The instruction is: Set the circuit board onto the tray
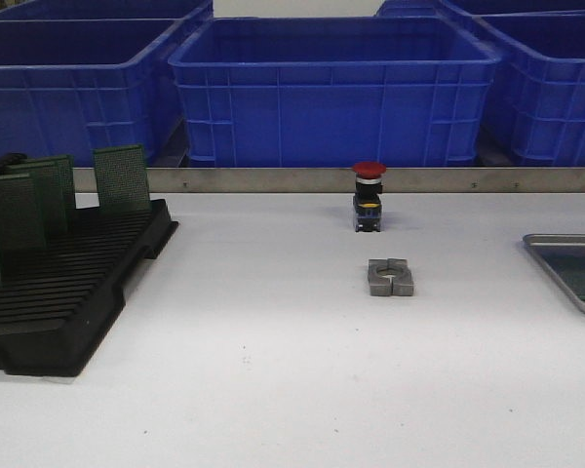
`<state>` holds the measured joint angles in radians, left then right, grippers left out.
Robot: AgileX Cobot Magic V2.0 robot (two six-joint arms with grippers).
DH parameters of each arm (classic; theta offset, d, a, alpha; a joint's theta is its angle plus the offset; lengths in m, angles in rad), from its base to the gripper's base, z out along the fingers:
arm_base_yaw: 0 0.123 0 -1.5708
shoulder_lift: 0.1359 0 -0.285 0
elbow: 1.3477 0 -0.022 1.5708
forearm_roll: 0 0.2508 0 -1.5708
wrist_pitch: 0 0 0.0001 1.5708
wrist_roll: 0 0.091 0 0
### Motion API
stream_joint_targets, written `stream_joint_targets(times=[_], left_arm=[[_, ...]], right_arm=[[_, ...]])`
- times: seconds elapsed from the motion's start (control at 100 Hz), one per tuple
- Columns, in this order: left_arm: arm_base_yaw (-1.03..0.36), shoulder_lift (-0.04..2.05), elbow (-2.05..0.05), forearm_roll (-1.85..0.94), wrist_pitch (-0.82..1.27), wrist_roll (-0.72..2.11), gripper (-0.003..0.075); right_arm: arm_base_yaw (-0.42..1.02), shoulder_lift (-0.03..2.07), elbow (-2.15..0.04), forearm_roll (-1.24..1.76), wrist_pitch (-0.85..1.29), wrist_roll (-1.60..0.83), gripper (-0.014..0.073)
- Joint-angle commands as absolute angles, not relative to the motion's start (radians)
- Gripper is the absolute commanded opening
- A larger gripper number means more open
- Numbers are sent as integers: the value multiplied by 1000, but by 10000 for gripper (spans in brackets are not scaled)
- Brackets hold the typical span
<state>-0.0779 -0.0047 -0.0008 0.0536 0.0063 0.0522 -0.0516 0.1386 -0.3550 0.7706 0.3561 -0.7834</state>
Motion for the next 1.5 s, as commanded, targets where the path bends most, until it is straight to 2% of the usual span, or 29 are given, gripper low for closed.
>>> stream_joint_targets(times=[0.0,1.38,1.49], left_arm=[[-72,-44,8,55,-86,40,-18],[-72,-39,6,92,-83,40,-18],[-72,-39,6,92,-83,40,-18]], right_arm=[[-54,149,-377,793,289,-786,-67],[-54,149,-377,752,270,-785,-67],[-54,149,-377,689,232,-694,-67]])
